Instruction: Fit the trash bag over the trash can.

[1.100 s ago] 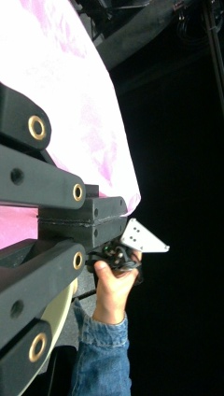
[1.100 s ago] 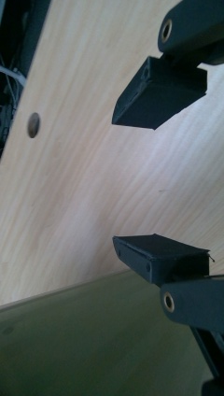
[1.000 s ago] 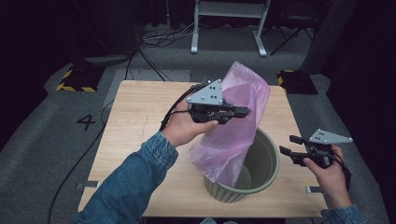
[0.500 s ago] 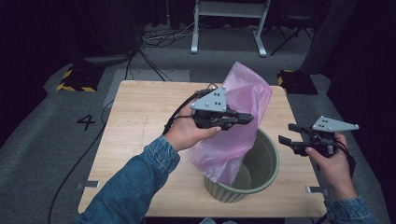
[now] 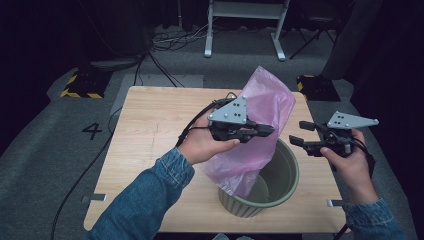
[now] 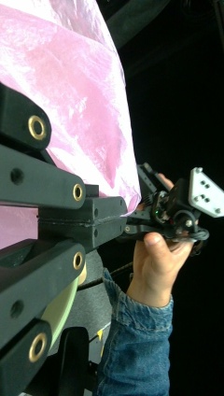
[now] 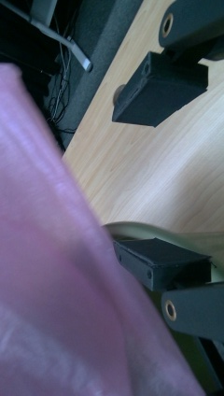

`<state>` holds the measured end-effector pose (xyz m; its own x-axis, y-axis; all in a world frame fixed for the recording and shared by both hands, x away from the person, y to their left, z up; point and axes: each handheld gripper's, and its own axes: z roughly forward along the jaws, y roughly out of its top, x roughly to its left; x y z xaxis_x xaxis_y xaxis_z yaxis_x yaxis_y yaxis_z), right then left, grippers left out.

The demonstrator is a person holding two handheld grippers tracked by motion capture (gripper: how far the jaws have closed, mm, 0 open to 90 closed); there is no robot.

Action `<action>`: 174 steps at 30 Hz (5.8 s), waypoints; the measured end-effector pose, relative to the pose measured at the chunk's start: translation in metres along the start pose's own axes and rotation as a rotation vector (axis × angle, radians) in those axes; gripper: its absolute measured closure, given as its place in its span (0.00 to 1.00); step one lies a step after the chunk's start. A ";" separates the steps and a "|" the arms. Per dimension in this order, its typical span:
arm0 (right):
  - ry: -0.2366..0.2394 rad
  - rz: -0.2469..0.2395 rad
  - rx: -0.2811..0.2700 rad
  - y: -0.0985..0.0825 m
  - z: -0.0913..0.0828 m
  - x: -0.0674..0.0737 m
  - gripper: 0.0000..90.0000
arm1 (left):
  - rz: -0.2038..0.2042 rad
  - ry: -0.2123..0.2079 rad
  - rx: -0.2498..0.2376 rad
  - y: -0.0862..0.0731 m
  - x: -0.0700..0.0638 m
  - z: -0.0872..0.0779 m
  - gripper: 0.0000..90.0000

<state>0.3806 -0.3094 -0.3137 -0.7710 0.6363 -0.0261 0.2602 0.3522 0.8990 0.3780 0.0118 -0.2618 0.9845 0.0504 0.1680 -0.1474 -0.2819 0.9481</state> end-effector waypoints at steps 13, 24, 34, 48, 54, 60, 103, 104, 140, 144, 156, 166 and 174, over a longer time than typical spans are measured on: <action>0.074 0.040 0.051 0.016 0.033 0.006 0.36 | 0.002 -0.014 -0.008 -0.002 -0.001 -0.002 1.00; 0.121 0.043 0.045 0.016 0.031 0.004 1.00 | -0.005 0.004 -0.014 -0.005 0.001 -0.012 1.00; -0.016 -0.031 0.023 0.017 -0.024 -0.003 1.00 | -0.017 0.024 0.053 -0.019 0.003 -0.015 1.00; 0.073 -0.052 0.079 -0.009 -0.017 0.022 1.00 | -0.093 0.021 0.136 -0.057 -0.009 -0.025 1.00; 0.126 0.014 0.059 -0.020 -0.026 0.028 0.80 | -0.093 -0.009 0.194 -0.071 -0.027 -0.024 1.00; 0.072 0.076 -0.025 -0.012 -0.027 0.015 0.46 | -0.099 -0.040 0.223 -0.074 -0.029 -0.014 1.00; 0.247 -0.132 0.094 -0.003 -0.002 0.093 0.76 | -0.118 -0.023 0.283 -0.070 -0.040 -0.014 1.00; 0.199 -0.115 0.079 0.001 -0.011 0.085 0.69 | -0.117 -0.031 0.286 -0.070 -0.042 -0.013 1.00; 0.030 -0.321 0.017 0.023 0.012 0.097 1.00 | -0.155 0.037 0.165 -0.049 -0.048 -0.022 0.42; 0.062 -0.368 0.024 0.022 0.013 0.116 1.00 | -0.162 0.040 0.160 -0.044 -0.048 -0.015 0.40; 0.108 -0.323 0.013 0.016 0.008 0.118 0.79 | -0.104 0.090 0.307 -0.056 -0.050 -0.004 0.91; 0.007 -0.095 -0.039 0.007 -0.006 0.085 0.46 | -0.112 0.091 0.333 -0.063 -0.053 -0.006 0.87; 0.140 -0.125 0.021 0.010 0.008 0.082 1.00 | -0.133 0.101 0.244 -0.054 -0.055 -0.014 0.46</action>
<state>0.3243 -0.2480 -0.3103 -0.8709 0.4858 -0.0747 0.1686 0.4380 0.8830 0.3303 0.0374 -0.3189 0.9773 0.1941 0.0844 0.0216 -0.4881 0.8725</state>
